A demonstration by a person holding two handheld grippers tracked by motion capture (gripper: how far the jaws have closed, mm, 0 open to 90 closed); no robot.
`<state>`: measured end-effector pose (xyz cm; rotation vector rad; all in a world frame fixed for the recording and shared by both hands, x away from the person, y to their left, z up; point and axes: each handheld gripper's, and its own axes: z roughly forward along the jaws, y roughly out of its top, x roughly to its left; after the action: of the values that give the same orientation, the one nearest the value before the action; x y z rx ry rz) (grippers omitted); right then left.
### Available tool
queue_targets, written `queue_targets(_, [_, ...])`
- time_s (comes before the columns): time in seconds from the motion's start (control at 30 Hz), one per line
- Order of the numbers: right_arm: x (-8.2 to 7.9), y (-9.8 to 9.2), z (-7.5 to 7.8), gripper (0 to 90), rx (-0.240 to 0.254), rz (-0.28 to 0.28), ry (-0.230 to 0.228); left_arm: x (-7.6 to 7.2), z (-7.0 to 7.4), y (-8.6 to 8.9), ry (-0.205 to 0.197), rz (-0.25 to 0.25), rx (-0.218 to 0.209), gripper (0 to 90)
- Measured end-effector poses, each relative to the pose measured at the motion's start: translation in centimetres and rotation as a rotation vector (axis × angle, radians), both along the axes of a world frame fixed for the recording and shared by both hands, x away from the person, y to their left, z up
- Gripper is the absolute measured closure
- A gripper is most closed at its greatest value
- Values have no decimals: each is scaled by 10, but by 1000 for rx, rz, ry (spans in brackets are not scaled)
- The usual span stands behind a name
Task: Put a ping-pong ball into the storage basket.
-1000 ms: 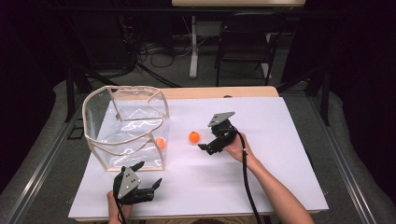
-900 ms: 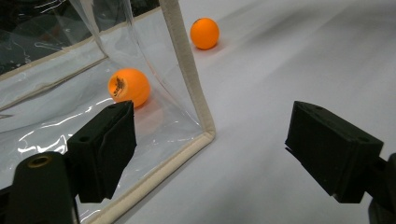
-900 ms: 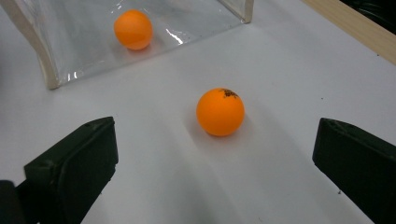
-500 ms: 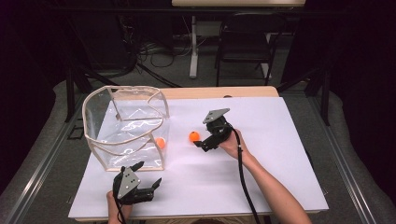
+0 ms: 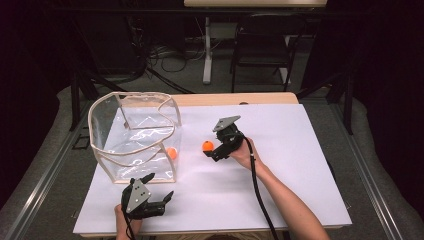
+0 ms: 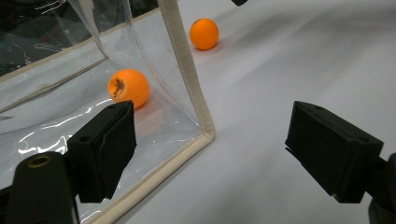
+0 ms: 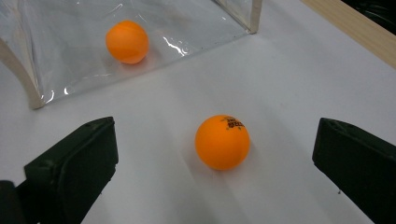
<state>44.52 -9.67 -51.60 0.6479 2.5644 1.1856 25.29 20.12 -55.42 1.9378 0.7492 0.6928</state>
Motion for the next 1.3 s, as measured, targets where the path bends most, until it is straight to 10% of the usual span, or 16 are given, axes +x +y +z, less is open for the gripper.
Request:
queue_targets(0.63, [9,14,-22,13,-47,11,20,0,0,-1,4,-9,-1,160])
queue_targets(1.3, [10,22,-30,471,-98,-66,-14,0,0,-2,5,-20,6,161])
